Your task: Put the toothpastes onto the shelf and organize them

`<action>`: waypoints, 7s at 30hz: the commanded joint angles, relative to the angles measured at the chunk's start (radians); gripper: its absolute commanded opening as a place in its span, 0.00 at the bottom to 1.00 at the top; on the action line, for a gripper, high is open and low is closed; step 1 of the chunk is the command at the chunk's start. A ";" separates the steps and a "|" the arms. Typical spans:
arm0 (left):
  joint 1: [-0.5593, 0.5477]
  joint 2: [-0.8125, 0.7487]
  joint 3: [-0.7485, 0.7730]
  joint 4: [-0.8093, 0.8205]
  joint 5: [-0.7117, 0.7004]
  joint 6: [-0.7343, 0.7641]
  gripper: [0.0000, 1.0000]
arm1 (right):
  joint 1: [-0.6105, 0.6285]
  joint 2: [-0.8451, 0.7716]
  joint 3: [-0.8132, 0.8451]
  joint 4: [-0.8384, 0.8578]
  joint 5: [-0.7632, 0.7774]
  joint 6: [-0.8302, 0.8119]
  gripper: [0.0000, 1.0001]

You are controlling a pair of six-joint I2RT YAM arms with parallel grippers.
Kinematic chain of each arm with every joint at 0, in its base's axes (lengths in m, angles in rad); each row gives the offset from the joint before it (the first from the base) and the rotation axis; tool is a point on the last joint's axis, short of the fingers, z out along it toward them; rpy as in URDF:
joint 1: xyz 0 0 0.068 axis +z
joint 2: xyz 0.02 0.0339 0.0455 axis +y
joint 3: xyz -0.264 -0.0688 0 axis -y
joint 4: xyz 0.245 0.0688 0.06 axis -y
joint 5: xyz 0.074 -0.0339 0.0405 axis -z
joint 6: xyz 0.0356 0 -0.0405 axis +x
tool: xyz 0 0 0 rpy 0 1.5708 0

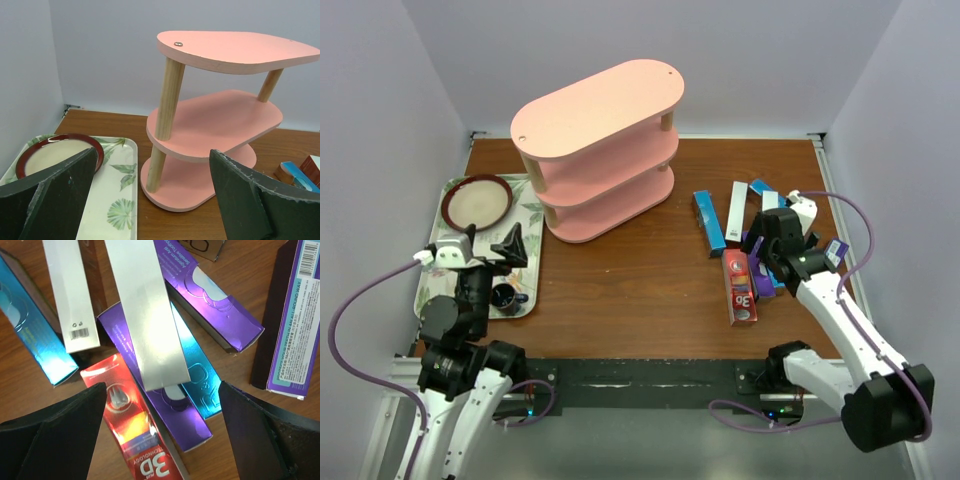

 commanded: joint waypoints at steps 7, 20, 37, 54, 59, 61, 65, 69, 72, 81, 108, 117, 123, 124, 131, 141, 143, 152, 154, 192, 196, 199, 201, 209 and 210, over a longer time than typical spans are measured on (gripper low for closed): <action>-0.016 -0.018 0.003 0.009 -0.017 -0.006 1.00 | -0.020 0.166 -0.010 0.165 0.055 -0.020 0.87; -0.020 -0.020 0.003 0.007 -0.019 -0.006 1.00 | -0.033 0.265 -0.026 0.251 0.037 -0.076 0.75; -0.023 -0.015 0.003 0.007 -0.019 -0.006 1.00 | -0.031 0.226 -0.043 0.287 0.017 -0.134 0.46; -0.025 -0.013 0.003 0.010 -0.011 -0.004 1.00 | 0.182 0.033 -0.045 0.331 0.018 -0.260 0.24; -0.025 -0.015 0.001 0.011 -0.009 -0.004 1.00 | 0.254 0.008 -0.039 0.368 -0.133 -0.289 0.23; -0.025 -0.018 0.000 0.011 -0.009 -0.004 1.00 | 0.291 0.018 -0.045 0.403 -0.158 -0.293 0.23; -0.025 -0.020 0.000 0.010 -0.008 -0.004 1.00 | 0.360 0.073 -0.040 0.451 -0.212 -0.289 0.23; -0.025 -0.021 0.000 0.012 -0.008 -0.004 1.00 | 0.437 0.151 -0.019 0.504 -0.223 -0.261 0.23; -0.025 -0.021 -0.002 0.014 -0.006 -0.004 1.00 | 0.495 0.254 0.029 0.538 -0.212 -0.254 0.22; -0.025 -0.007 -0.002 0.015 -0.003 -0.003 1.00 | 0.647 0.565 0.213 0.679 -0.103 -0.263 0.20; -0.033 0.008 -0.003 0.023 0.011 0.000 1.00 | 0.719 1.059 0.676 0.779 -0.031 -0.283 0.36; -0.033 0.011 -0.003 0.021 0.014 0.000 1.00 | 0.721 1.084 0.708 0.782 -0.013 -0.281 0.57; -0.033 0.011 -0.003 0.020 0.014 0.000 1.00 | 0.722 1.076 0.699 0.785 -0.006 -0.275 0.61; -0.033 0.011 -0.003 0.020 0.014 0.000 1.00 | 0.724 1.069 0.685 0.791 -0.006 -0.274 0.61; -0.033 0.010 -0.003 0.020 0.015 0.000 1.00 | 0.724 1.001 0.581 0.824 -0.019 -0.260 0.66; -0.033 0.011 -0.003 0.020 0.017 0.000 1.00 | 0.722 0.955 0.489 0.870 -0.036 -0.272 0.62; -0.033 0.013 -0.002 0.018 0.018 0.000 1.00 | 0.724 0.961 0.495 0.873 -0.040 -0.281 0.58; -0.033 0.013 -0.002 0.018 0.018 0.000 1.00 | 0.725 0.995 0.530 0.890 -0.052 -0.286 0.37; -0.033 0.014 -0.002 0.018 0.018 0.000 1.00 | 0.727 1.001 0.549 0.894 -0.049 -0.290 0.36; -0.034 -0.003 -0.005 0.017 0.028 -0.003 1.00 | 0.745 0.696 0.436 0.416 0.128 -0.171 0.99; -0.036 -0.013 -0.008 0.017 0.034 -0.003 1.00 | 0.719 0.575 0.345 0.276 0.156 -0.122 0.99; -0.040 -0.016 -0.008 0.014 0.032 -0.003 1.00 | 0.692 0.466 0.262 0.177 0.167 -0.070 0.98; -0.042 -0.018 -0.008 0.015 0.034 -0.003 1.00 | 0.679 0.414 0.207 0.098 0.176 -0.024 0.99; -0.048 -0.029 -0.008 0.015 0.032 -0.004 1.00 | 0.465 0.116 0.014 -0.014 0.132 0.069 0.98; -0.050 -0.029 -0.008 0.015 0.034 -0.004 1.00 | 0.445 0.107 0.010 -0.014 0.142 0.064 0.98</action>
